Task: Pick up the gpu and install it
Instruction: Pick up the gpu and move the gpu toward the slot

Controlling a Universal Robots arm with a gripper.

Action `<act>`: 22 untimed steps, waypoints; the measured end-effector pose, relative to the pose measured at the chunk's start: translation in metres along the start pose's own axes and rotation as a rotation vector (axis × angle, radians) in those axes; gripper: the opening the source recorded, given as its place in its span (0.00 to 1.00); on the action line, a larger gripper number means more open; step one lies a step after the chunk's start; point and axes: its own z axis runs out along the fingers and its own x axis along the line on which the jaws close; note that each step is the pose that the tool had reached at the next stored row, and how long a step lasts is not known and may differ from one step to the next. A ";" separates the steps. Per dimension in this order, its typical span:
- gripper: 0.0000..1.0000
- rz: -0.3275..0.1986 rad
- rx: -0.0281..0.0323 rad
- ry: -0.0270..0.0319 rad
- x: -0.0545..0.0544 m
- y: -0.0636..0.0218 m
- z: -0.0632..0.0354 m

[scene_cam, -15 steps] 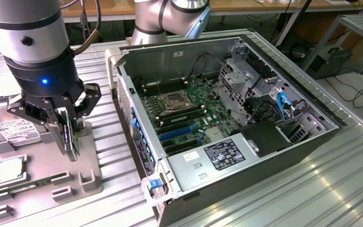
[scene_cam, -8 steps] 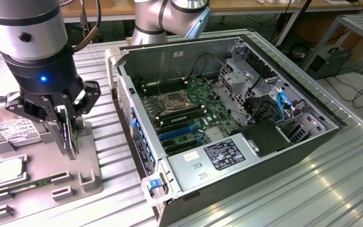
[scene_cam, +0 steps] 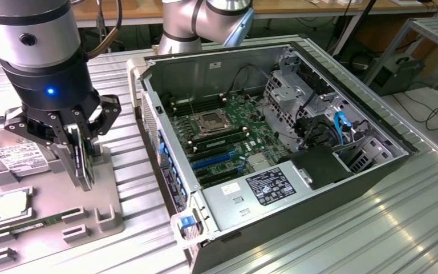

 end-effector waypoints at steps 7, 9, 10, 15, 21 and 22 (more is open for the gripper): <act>0.27 0.000 -0.0027 -0.0001 0.000 -0.0001 -0.0044; 0.27 0.000 -0.0034 -0.0001 0.000 -0.0002 -0.0052; 0.27 0.000 -0.0038 0.0000 0.000 -0.0002 -0.0057; 0.27 0.000 -0.0047 0.0001 0.000 -0.0002 -0.0082; 0.27 0.000 -0.0050 0.0000 0.000 -0.0003 -0.0118; 0.27 0.000 -0.0050 0.0000 0.000 -0.0003 -0.0127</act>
